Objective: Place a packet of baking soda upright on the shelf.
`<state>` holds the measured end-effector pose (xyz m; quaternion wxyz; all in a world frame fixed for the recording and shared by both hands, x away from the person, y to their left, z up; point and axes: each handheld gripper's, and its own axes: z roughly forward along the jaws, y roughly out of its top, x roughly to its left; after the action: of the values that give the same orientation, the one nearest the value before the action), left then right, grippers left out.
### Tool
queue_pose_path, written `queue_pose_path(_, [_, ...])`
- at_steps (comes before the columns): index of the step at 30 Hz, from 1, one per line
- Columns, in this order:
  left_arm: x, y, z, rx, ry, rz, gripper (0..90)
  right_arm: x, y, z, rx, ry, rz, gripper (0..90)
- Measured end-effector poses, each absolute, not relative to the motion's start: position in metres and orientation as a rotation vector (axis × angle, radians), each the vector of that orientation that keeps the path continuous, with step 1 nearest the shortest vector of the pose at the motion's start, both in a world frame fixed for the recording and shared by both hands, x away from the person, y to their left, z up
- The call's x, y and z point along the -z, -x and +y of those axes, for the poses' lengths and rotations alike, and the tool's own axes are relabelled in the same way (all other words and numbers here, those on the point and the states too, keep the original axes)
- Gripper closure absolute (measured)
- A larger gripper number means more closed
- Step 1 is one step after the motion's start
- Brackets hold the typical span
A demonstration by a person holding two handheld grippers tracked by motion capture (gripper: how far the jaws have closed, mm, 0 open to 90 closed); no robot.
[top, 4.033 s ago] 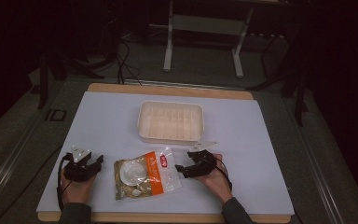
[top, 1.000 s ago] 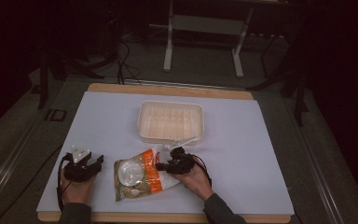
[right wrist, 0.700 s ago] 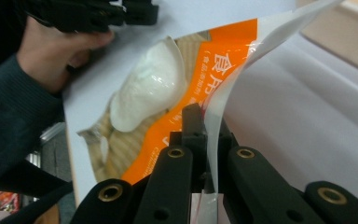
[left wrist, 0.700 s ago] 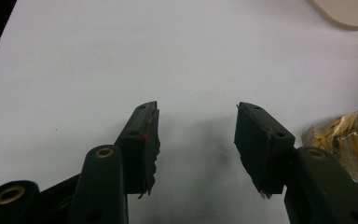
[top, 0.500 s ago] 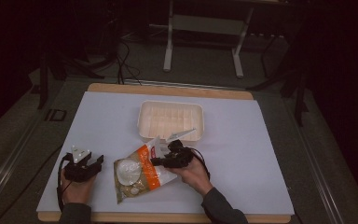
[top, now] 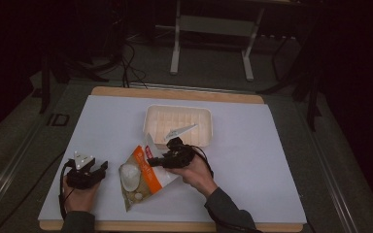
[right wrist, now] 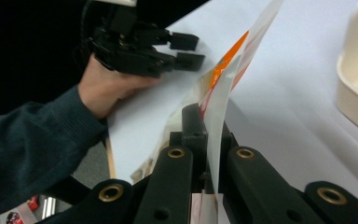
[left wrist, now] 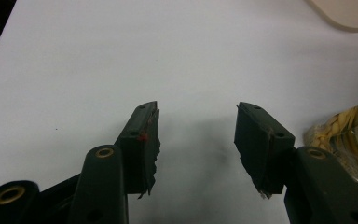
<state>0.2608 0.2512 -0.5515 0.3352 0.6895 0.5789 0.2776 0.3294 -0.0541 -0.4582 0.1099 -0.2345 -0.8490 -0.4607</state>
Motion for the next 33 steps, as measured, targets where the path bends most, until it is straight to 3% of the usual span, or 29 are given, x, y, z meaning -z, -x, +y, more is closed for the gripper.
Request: queue_pose_path(33, [0.551, -0.260, 0.252, -0.722, -1.790, 1.515, 49.4, 0.415, -0.338, -0.063, 1.579, 0.703, -2.373, 90.0])
